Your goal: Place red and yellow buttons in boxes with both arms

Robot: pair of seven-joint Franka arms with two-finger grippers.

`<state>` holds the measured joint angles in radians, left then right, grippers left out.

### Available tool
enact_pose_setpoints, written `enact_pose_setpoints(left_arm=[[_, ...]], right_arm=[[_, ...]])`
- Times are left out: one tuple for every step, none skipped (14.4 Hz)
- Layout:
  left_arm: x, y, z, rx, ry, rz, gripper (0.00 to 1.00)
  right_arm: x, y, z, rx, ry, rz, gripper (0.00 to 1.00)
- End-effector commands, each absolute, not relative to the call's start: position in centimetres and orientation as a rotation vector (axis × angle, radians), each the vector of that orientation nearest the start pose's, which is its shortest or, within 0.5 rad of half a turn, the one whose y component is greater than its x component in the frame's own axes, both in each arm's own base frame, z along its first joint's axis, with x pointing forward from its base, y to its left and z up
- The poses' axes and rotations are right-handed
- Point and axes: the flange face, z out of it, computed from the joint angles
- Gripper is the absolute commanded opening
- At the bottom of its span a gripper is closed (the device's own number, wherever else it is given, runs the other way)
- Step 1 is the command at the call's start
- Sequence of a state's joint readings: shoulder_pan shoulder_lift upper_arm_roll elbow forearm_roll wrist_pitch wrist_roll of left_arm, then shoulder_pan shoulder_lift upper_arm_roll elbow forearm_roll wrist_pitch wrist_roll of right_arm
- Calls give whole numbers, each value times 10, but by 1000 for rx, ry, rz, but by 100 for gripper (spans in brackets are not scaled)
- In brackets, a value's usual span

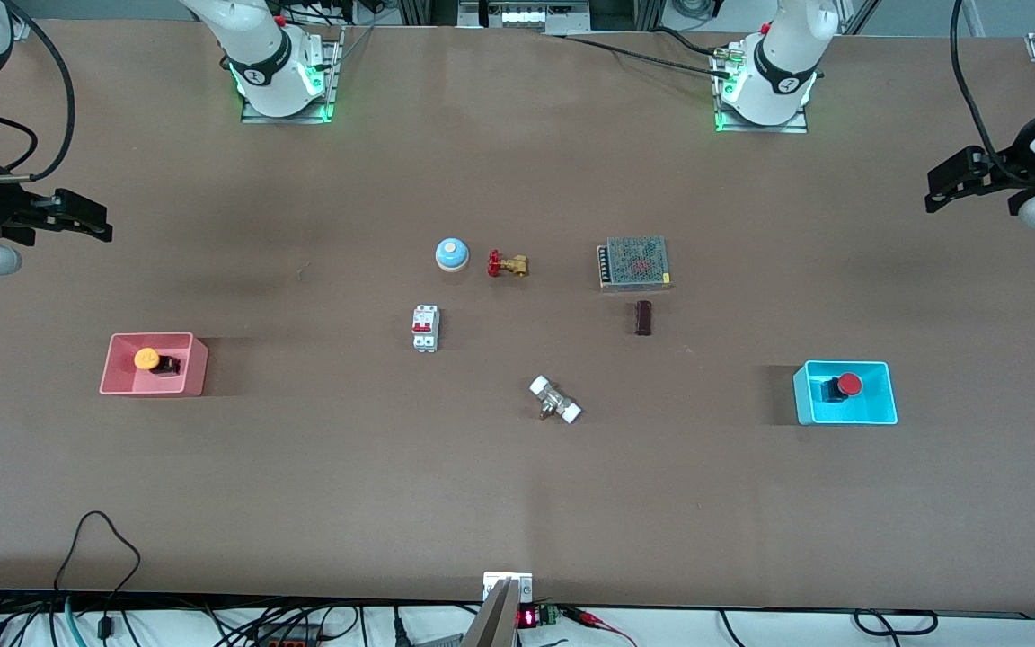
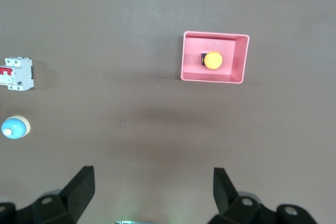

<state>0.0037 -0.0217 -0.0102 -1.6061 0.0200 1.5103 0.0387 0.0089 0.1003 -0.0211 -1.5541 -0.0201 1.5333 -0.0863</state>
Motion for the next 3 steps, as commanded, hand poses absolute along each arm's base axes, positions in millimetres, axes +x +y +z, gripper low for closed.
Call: enact_pose_setpoints(left_arm=[[548,-1,614,-3135,115,133,100],[549,-1,612,-3136,115,135,100],[550,-1,611,-3136,118,140,100]], right_arm=[[579,-7,579,-3136,-96,191,100],[579,-7,579,-3136,-96,191,100],[579,-7,579,-3139,-94,191,100]])
